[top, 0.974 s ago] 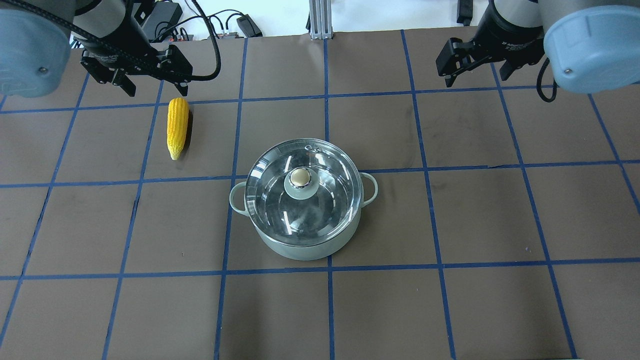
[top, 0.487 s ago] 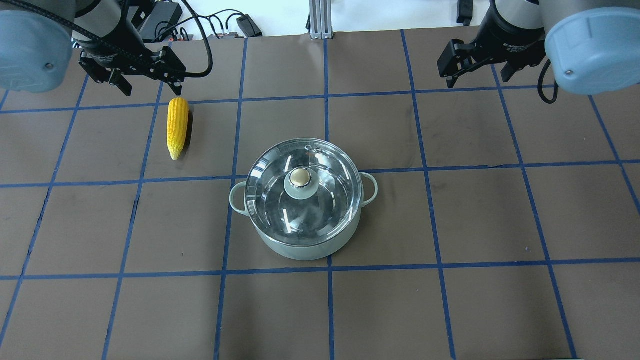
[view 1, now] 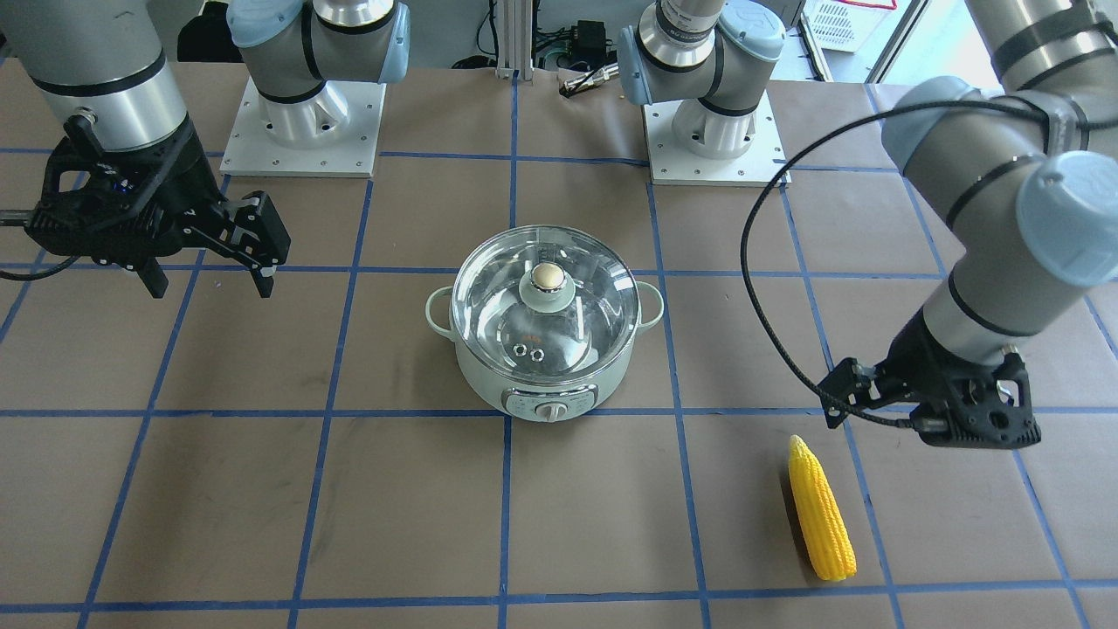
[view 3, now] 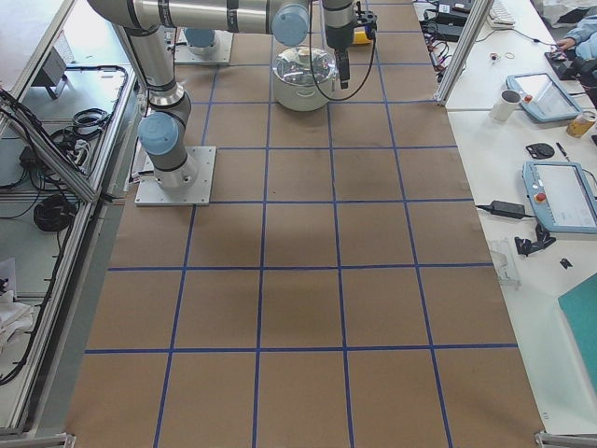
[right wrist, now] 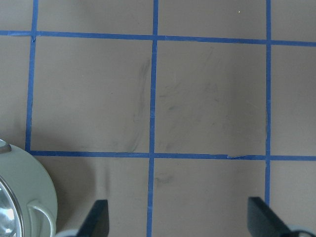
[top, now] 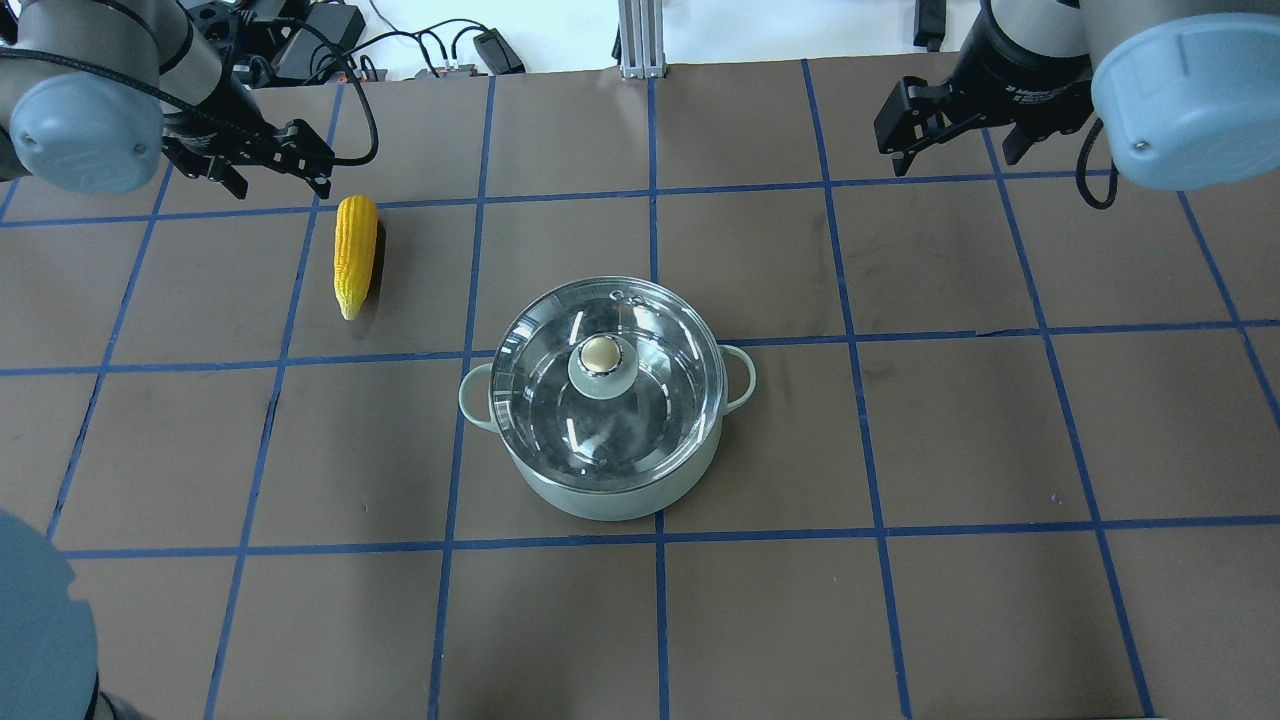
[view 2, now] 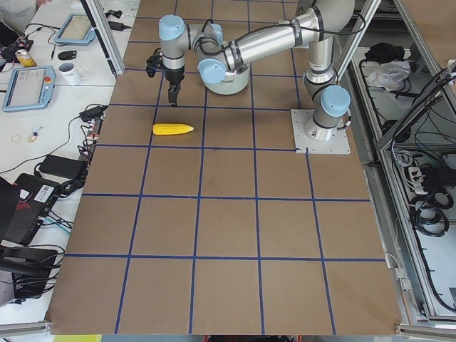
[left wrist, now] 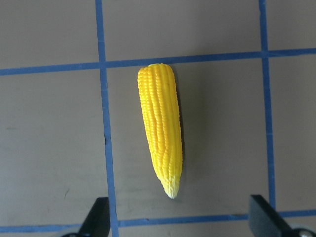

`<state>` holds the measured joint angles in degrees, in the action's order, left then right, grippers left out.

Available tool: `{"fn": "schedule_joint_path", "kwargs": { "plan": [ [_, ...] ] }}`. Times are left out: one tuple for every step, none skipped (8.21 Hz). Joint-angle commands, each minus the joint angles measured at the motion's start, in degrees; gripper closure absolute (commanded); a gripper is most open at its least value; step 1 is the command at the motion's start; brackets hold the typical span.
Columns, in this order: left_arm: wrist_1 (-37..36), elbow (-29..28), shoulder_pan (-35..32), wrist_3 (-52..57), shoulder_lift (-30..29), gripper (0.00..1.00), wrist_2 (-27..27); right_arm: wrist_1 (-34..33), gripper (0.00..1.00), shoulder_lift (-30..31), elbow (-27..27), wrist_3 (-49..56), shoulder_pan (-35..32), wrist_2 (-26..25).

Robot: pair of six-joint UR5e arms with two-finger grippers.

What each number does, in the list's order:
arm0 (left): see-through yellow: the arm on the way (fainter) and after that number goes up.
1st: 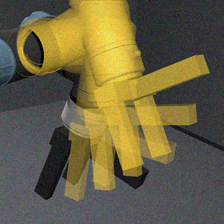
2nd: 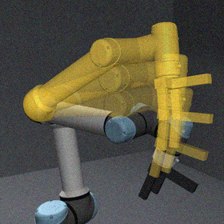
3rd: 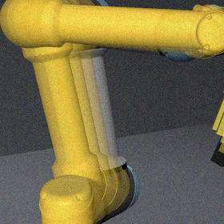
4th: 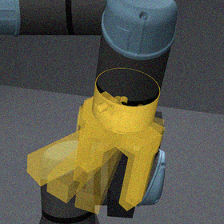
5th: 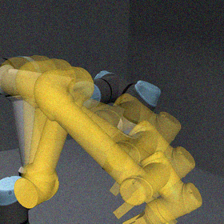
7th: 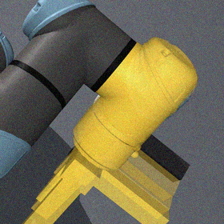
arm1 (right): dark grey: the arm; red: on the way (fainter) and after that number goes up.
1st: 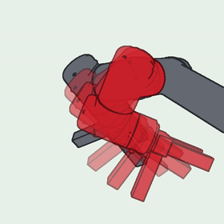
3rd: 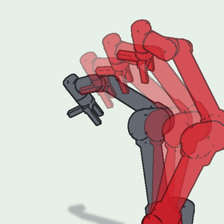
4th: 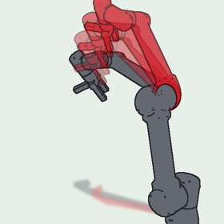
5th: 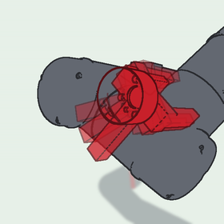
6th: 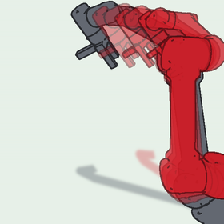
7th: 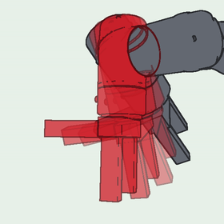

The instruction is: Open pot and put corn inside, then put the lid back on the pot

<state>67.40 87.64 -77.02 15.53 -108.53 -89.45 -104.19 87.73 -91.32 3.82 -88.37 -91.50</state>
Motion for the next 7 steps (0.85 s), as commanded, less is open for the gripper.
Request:
{"fn": "schedule_joint_path", "kwargs": {
  "plan": [
    [-9.63, -0.01, 1.00, -0.67, -10.17, 0.00, 1.82, 1.44, 0.00, 0.51, 0.09, -0.21, -0.05, -0.26],
    [-11.65, -0.01, 1.00, -1.29, -13.17, 0.00, 1.91, 0.84, 0.00, 0.69, 0.53, -0.57, -0.05, -0.52],
    [-12.72, -0.01, 1.00, -1.47, -15.20, 0.00, 1.82, 0.83, 0.00, 0.95, 0.44, -0.57, -0.14, 0.00],
    [-12.81, -0.01, 1.00, -1.47, -16.79, 0.00, 1.91, 0.83, 0.00, 0.43, 0.36, -0.66, -0.14, 0.62],
    [-12.82, -0.01, 1.00, -1.90, -18.28, 0.00, 1.91, 0.74, 0.00, 0.25, 0.35, -0.66, -0.14, 0.71],
    [-12.82, -0.01, 1.00, -2.26, -18.73, 0.00, 1.91, 0.57, 0.00, 0.25, 0.53, -0.74, -0.57, 0.54],
    [-12.82, -0.10, 1.00, -4.09, -18.74, 0.21, 2.00, 0.13, 0.00, -0.45, 1.92, -1.01, -0.93, 0.62]
  ]
}}
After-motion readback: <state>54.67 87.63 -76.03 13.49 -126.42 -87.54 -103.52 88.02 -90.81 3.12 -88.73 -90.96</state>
